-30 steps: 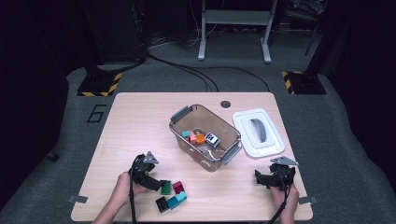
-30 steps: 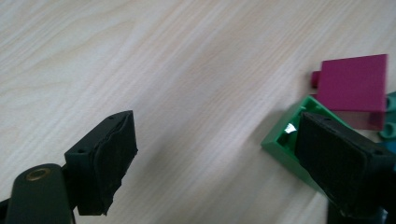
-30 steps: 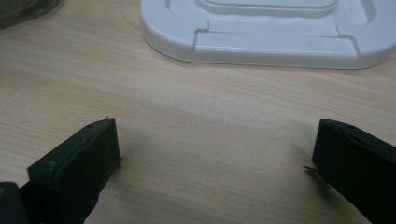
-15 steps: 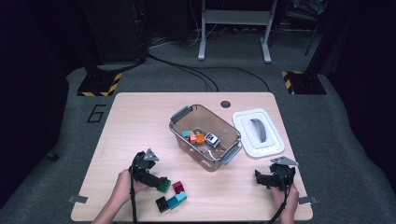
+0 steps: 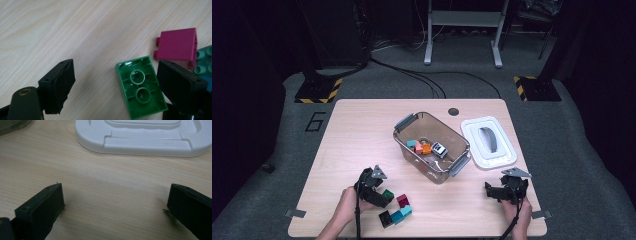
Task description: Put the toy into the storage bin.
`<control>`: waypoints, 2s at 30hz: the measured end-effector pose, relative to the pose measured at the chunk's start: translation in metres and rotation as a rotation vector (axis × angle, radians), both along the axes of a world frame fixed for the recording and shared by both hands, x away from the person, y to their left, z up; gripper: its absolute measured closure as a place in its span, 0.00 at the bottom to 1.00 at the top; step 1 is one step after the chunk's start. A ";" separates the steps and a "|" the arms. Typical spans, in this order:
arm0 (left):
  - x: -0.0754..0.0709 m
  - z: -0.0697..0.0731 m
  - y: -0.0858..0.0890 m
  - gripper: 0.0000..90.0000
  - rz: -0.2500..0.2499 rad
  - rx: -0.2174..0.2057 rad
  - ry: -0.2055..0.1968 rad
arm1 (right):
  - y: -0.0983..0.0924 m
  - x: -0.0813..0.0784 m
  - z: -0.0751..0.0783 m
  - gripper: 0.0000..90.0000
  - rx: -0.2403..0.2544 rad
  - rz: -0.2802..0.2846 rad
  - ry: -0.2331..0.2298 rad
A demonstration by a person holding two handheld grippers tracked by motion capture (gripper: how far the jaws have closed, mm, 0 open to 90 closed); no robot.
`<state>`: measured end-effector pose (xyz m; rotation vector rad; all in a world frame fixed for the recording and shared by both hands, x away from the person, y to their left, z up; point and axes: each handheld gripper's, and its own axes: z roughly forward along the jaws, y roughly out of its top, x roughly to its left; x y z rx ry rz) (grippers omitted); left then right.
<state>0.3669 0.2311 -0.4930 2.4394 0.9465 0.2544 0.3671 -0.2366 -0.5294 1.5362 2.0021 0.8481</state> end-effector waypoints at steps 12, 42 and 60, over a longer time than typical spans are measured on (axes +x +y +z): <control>0.002 0.000 -0.015 0.44 -0.050 0.003 0.001 | 0.000 0.000 0.000 0.00 0.000 0.000 0.000; 0.010 0.030 -0.008 0.66 -0.037 -0.045 -0.058 | 0.000 0.000 0.000 0.00 0.000 0.000 0.000; 0.030 0.064 -0.008 0.66 -0.033 -0.080 -0.122 | 0.000 0.000 0.000 0.00 0.000 0.000 0.000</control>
